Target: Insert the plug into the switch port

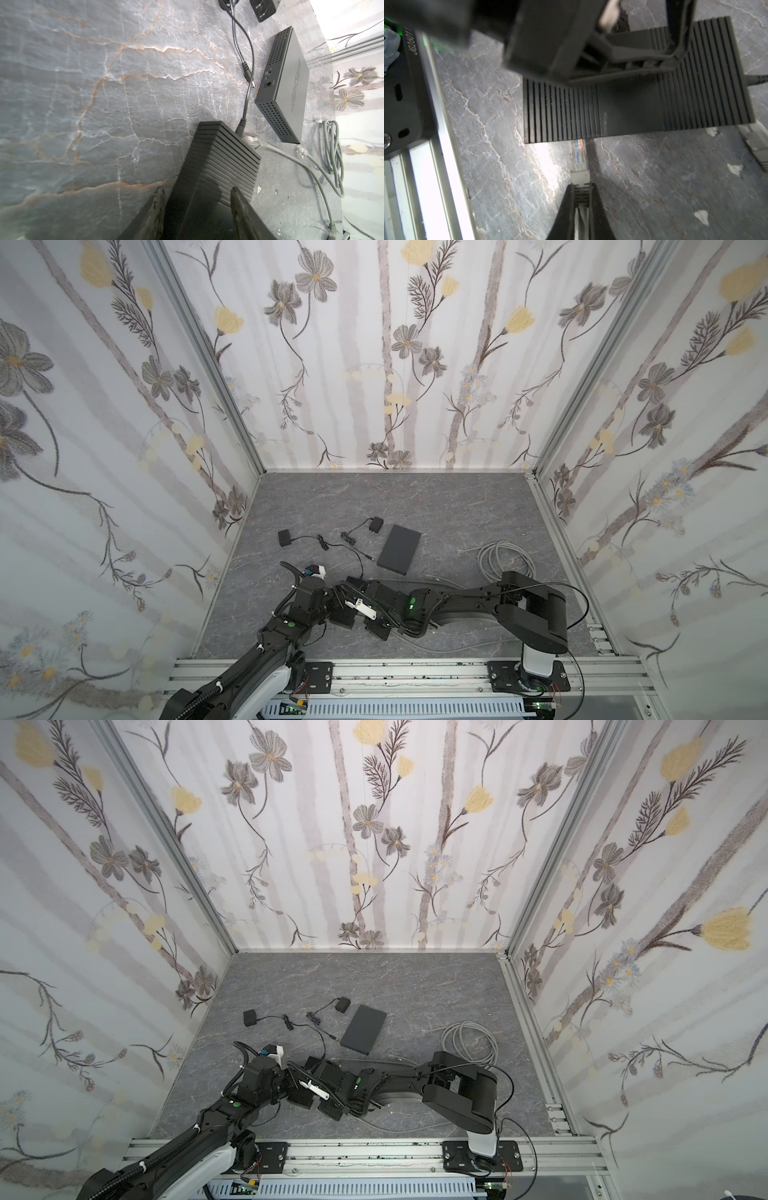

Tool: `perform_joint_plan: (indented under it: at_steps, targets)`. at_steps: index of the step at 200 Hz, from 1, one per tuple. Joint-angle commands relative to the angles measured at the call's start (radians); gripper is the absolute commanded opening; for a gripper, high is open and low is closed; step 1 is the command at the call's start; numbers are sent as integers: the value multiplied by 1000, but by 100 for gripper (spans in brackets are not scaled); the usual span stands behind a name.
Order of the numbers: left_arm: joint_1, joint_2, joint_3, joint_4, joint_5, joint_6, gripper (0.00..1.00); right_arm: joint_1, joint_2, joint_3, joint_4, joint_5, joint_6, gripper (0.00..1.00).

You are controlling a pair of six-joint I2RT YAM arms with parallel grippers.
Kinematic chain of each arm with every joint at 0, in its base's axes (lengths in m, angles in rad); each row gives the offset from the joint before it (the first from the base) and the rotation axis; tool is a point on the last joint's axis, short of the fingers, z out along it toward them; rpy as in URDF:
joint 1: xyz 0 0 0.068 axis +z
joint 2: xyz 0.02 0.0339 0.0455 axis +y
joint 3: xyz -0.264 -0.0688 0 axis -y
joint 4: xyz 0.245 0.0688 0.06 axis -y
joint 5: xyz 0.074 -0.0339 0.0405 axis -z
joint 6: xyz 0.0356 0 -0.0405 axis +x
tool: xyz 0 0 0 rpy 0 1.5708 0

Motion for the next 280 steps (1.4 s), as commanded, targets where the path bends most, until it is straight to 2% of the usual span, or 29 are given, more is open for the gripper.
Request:
perform_joint_plan:
  at_steps: [1, 187, 233, 280]
  targets:
    - [-11, -24, -26, -15, 37, -57, 52, -7, 8, 18, 96, 70, 45, 0]
    - [-54, -187, -84, -70, 25, -131, 50, -5, 95, 216, 123, 46, 2, 0]
    - [-75, -158, -87, -37, 30, -141, 49, -10, 109, 254, 169, 26, -21, 0]
    - [-112, -68, -84, 60, 24, -156, 49, -10, 119, 262, 229, -1, -41, 0]
